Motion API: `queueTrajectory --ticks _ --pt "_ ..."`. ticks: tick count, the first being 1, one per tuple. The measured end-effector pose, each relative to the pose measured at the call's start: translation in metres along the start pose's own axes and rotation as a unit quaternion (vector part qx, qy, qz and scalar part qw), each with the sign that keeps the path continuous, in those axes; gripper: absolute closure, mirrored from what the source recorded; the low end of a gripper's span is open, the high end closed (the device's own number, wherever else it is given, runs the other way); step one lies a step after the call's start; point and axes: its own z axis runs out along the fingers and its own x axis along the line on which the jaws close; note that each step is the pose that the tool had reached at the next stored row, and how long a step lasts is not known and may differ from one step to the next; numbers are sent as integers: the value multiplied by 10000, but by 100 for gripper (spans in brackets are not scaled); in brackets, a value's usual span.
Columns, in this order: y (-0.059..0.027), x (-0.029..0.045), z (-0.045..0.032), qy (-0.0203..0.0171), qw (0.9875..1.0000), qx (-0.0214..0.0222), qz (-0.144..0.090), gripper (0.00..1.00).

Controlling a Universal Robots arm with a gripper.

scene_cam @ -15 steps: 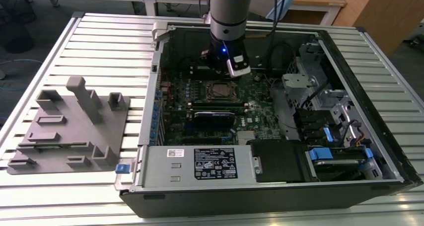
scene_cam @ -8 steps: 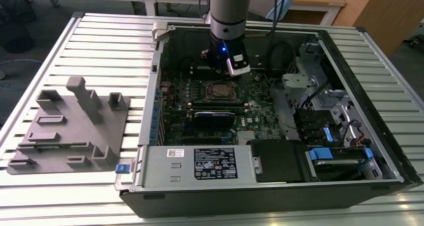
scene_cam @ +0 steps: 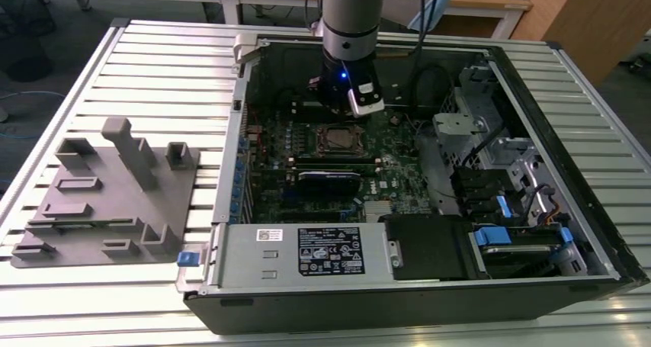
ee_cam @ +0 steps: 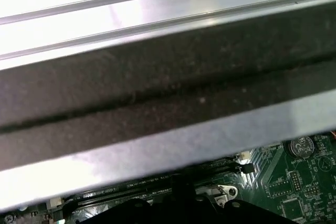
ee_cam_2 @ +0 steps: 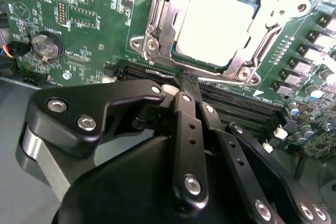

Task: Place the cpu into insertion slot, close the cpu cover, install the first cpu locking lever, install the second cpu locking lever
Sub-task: 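Install the first cpu locking lever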

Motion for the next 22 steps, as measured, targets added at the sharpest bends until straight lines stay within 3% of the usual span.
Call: queueTrajectory --ticks 12,14,22 --pt "49 -19 14 -13 10000 11 63 90" --pt "57 -54 17 -27 9999 22 129 90" --pt "58 -58 22 -56 9995 34 298 90"
